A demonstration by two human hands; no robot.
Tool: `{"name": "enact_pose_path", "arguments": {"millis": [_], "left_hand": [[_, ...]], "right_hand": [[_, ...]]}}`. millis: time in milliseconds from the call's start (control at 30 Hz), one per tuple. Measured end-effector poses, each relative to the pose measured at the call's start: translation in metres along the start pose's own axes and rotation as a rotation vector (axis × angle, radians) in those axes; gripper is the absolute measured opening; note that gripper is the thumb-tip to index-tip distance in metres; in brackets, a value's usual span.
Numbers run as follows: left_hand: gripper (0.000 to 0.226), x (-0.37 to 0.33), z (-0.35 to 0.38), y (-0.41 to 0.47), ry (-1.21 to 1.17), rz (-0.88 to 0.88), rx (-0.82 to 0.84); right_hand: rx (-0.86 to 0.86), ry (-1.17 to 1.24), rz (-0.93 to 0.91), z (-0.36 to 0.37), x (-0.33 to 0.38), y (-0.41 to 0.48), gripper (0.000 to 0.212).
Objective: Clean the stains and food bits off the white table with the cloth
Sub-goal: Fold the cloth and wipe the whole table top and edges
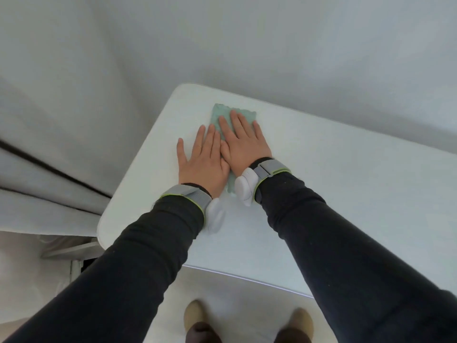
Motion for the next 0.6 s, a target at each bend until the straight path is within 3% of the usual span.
{"name": "enact_pose_path", "arguments": {"millis": [600], "left_hand": [[0.058, -0.293, 0.035, -0.028, 0.042, 0.201, 0.007]], "right_hand": [[-0.026, 0.053, 0.211, -0.022, -0.270, -0.143, 0.054]]}}
Point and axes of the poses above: each hand's wrist, its own y-axis towards the middle knuckle, its own z-axis out of the palm, x = y × z, the point moved 7 cm from there along y, towards the middle knuckle, and after that the axes turned 1 degree about -x, right-handed, at the moved point
